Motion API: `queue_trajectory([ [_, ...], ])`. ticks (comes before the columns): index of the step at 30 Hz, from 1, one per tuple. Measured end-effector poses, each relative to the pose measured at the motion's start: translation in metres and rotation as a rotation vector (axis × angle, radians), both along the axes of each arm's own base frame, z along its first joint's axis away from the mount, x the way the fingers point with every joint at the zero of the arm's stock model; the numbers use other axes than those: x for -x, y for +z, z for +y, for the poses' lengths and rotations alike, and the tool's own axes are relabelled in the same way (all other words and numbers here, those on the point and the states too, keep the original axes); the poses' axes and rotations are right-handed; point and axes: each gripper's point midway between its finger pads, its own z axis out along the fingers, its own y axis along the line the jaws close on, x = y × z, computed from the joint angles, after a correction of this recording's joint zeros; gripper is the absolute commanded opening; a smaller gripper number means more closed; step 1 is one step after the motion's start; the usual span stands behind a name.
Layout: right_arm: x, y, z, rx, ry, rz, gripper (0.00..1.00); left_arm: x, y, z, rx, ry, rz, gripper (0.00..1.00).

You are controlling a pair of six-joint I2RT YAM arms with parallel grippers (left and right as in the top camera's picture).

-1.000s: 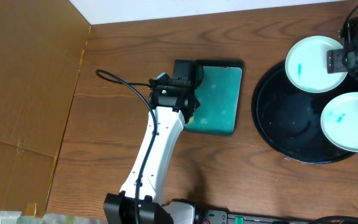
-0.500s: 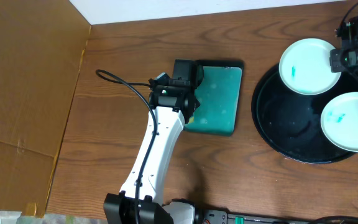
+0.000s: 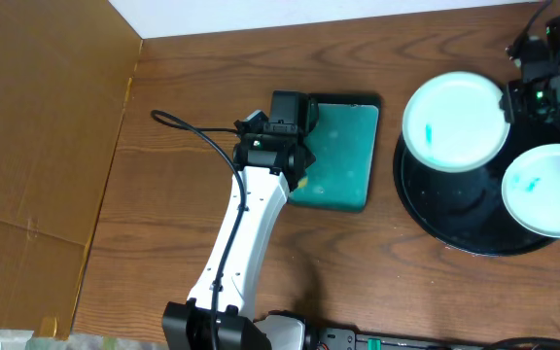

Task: Clean dirty plates on tray and stack at the side
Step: 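Move the right gripper to the pale green plate rim and grip it, then carry the sponge with the left gripper onto the gripped plate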

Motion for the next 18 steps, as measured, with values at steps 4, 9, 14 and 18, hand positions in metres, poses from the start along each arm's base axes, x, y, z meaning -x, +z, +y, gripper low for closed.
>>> queue_trajectory([
  [4, 0.011, -0.024, 0.004, 0.009, 0.013, 0.087, 0.01, -0.006, -0.006, -0.011, 0.058, -0.030, 0.000, 0.07],
  [9, 0.016, -0.065, 0.003, 0.026, 0.013, 0.183, 0.01, -0.025, -0.028, -0.044, 0.194, -0.176, 0.031, 0.07],
  [14, 0.023, -0.097, 0.002, 0.040, 0.019, 0.254, 0.01, -0.031, -0.052, -0.084, 0.299, -0.335, 0.092, 0.07],
  [18, 0.023, -0.099, 0.002, 0.040, 0.024, 0.255, 0.01, -0.033, -0.054, -0.114, 0.329, -0.447, 0.086, 0.07],
])
